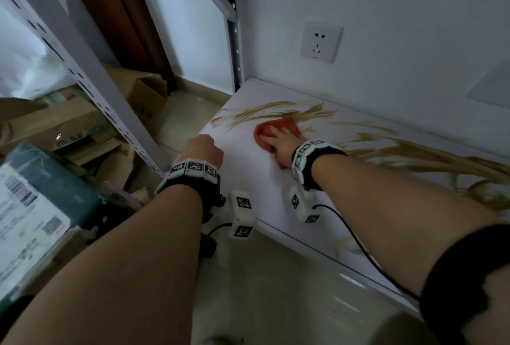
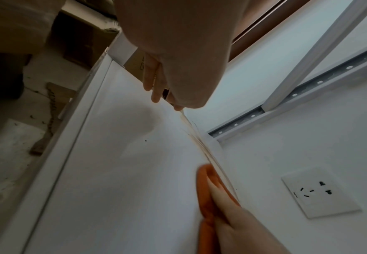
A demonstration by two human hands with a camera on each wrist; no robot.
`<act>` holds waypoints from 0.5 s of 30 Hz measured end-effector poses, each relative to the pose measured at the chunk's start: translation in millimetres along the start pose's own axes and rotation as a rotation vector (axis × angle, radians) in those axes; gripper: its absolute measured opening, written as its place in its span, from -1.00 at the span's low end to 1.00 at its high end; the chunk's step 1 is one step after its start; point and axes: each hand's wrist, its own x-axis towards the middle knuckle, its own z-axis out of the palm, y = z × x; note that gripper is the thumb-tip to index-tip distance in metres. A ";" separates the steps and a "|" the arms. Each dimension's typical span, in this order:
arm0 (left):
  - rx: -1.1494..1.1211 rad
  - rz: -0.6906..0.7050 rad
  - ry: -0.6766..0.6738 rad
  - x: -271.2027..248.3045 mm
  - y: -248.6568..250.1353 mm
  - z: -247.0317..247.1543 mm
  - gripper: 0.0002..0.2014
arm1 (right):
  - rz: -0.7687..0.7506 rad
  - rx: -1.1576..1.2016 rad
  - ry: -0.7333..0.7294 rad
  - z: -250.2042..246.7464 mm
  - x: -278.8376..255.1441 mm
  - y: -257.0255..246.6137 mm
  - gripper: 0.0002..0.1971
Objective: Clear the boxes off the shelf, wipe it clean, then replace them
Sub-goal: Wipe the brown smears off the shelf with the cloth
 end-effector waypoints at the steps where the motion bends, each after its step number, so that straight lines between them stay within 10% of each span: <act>1: -0.006 -0.007 -0.001 -0.8 0.3 0.0 -0.64 | 0.035 0.017 0.002 0.9 -4.7 9.4 -0.20; 15: -0.010 0.063 0.000 -10.8 8.6 0.8 -0.65 | -0.232 -0.134 -0.044 13.3 -15.5 -45.8 -0.33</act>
